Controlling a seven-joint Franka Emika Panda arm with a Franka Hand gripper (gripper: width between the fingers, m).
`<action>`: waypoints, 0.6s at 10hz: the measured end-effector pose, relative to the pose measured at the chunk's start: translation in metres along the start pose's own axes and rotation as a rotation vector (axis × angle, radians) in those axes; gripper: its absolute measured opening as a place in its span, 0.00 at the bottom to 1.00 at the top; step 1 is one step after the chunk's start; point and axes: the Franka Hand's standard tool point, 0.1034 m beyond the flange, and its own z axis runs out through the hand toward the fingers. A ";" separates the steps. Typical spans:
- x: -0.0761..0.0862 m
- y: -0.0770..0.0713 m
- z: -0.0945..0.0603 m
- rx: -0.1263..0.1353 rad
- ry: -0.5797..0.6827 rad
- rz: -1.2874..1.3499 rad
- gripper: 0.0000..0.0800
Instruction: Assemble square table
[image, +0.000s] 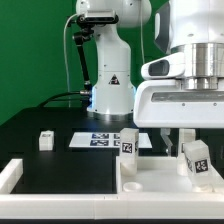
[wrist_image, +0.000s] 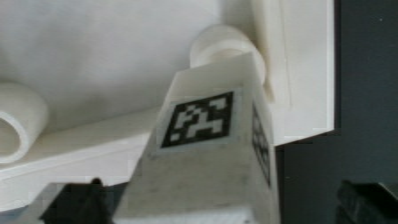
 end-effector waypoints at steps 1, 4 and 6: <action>-0.005 0.010 0.001 0.040 -0.080 -0.050 0.81; -0.004 -0.003 -0.009 0.171 -0.190 -0.144 0.81; -0.007 -0.017 -0.006 0.156 -0.191 -0.126 0.81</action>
Offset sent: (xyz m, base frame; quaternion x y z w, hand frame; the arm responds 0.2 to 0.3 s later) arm 0.0039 0.0534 0.0155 0.1918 -0.1238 -0.0921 0.9692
